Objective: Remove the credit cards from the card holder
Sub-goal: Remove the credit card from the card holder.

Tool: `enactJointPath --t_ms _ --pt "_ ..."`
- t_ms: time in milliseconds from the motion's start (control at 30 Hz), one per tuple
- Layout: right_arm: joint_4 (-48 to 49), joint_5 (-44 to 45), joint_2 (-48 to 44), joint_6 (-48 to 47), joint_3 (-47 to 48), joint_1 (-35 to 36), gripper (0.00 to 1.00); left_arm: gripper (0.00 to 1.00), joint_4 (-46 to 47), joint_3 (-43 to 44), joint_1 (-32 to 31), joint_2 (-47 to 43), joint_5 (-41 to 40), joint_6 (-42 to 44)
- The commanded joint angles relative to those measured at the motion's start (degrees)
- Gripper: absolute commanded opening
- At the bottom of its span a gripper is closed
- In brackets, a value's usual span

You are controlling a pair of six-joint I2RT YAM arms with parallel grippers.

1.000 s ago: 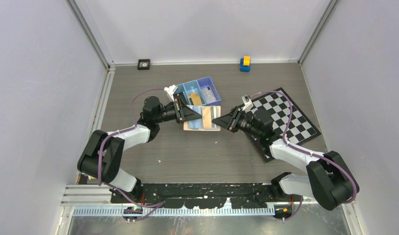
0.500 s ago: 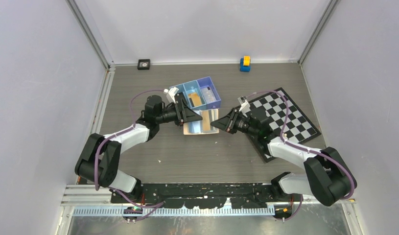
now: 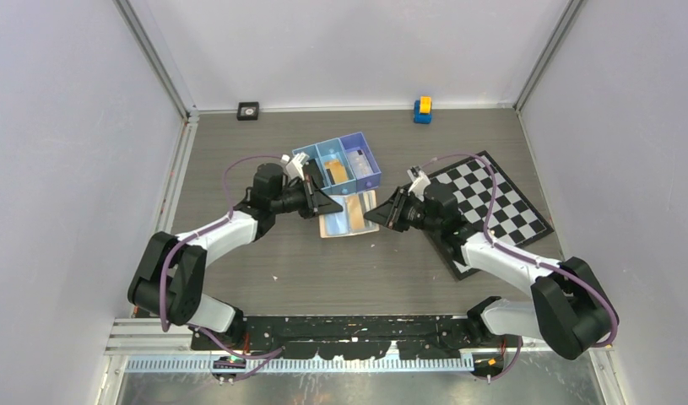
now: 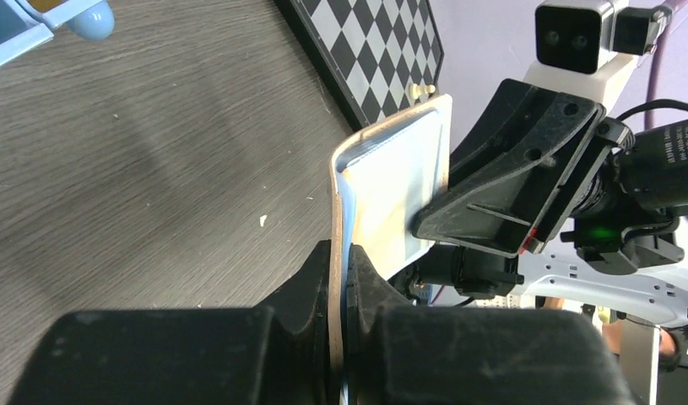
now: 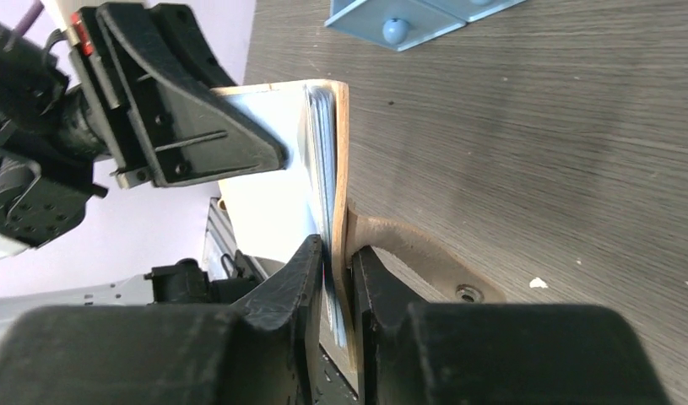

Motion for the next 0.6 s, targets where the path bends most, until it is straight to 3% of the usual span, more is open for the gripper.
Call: enactJointPath --t_ms 0,100,133,333,567 --pt "-11.93 12.84 -1.41 -4.55 5.35 -0.62 0.26 0.01 -0.62 1.63 -0.04 -3.23 0.14 1.65" --pt "-15.59 14.81 -0.54 -5.55 6.77 -0.68 0.45 0.0 -0.64 1.72 -0.11 -2.97 0.3 1.66" --pt "-15.87 14.52 -0.31 -5.68 6.9 -0.69 0.48 0.0 -0.58 1.8 -0.11 -2.83 0.44 1.59" --pt "-11.06 7.76 1.68 -5.13 6.63 -0.67 0.48 0.0 0.93 1.55 -0.1 -2.56 1.44 1.01" --pt "-13.32 8.69 3.16 -5.53 7.65 -0.7 0.49 0.0 4.01 1.11 -0.11 -2.38 3.23 -0.64"
